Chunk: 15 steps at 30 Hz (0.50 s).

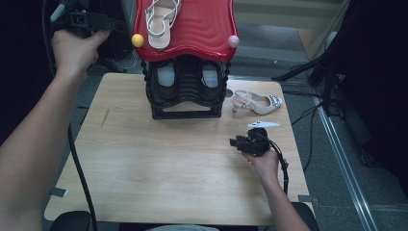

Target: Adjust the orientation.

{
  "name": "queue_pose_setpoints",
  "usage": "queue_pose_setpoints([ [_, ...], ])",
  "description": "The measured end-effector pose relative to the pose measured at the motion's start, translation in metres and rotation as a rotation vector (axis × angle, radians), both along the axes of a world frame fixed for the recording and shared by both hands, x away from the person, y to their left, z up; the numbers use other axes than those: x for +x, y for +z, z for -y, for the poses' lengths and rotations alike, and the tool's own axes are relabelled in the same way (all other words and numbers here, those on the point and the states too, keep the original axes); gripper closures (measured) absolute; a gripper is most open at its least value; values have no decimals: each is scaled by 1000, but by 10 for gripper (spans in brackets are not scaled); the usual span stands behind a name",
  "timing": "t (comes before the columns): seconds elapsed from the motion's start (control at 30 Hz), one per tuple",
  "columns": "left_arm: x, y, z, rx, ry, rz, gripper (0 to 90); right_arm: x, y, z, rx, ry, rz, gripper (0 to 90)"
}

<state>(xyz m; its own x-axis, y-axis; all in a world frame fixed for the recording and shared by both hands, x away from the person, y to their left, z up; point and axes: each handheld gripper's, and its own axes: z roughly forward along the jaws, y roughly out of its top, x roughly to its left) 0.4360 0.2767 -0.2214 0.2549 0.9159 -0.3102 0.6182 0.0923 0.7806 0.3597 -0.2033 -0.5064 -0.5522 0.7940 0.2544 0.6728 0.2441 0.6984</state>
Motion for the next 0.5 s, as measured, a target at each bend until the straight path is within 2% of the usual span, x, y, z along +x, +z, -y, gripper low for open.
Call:
queue_pose_setpoints([
  [0.1,-2,-10,-2,25,-1,-13,465,0,1,-1,12,-7,1,647],
  [0.23,-4,-24,-6,24,-2,-19,467,1,3,1,32,-39,-11,673],
  [0.33,-5,-36,-8,28,1,-30,476,2,5,3,47,-48,4,719],
  [0.4,-6,-43,-8,56,-3,-42,477,2,5,4,43,-43,10,731],
  [0.47,-8,-52,-8,67,-1,-39,477,3,5,5,52,-48,1,732],
  [0.5,-8,-56,-8,53,4,-37,479,3,5,5,58,-48,-2,738],
])
